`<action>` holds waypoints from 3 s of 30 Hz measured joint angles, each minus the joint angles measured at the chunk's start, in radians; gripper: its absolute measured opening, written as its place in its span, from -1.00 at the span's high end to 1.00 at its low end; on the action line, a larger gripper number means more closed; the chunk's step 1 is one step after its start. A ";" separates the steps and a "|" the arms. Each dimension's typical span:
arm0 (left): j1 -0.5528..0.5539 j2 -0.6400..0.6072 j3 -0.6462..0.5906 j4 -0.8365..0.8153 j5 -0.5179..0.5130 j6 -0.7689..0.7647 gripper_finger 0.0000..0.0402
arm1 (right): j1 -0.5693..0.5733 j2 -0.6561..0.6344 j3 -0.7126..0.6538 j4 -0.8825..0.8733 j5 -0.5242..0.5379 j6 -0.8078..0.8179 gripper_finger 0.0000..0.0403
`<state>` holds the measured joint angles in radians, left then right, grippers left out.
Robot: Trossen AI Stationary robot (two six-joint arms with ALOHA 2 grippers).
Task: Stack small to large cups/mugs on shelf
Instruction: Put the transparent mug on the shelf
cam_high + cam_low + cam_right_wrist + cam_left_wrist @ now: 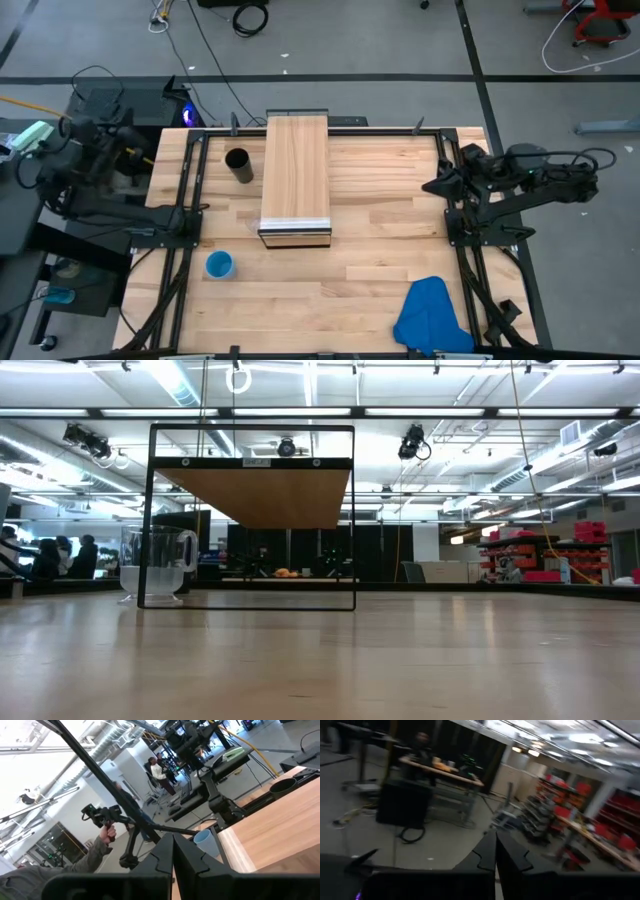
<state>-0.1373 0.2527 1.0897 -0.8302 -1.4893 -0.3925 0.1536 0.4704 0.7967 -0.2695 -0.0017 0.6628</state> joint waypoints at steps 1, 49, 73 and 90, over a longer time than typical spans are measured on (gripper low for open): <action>0.013 0.000 -0.002 0.000 0.042 0.011 0.89 | 0.000 0.005 0.000 0.001 0.000 0.000 0.92; -0.097 0.374 -0.238 -0.381 1.093 -0.697 0.65 | 0.000 0.078 0.000 -0.029 -0.071 0.165 0.92; 0.211 0.719 -0.329 -0.113 1.425 -0.556 0.53 | 0.000 0.080 0.000 -0.080 -0.070 0.179 0.92; 0.220 0.845 -0.329 -0.052 1.463 -0.527 0.42 | 0.000 0.080 0.000 -0.084 -0.070 0.174 0.92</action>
<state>0.0822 1.0974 0.7609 -0.8826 -0.0263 -0.9195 0.1537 0.5499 0.7971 -0.3534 -0.0719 0.8371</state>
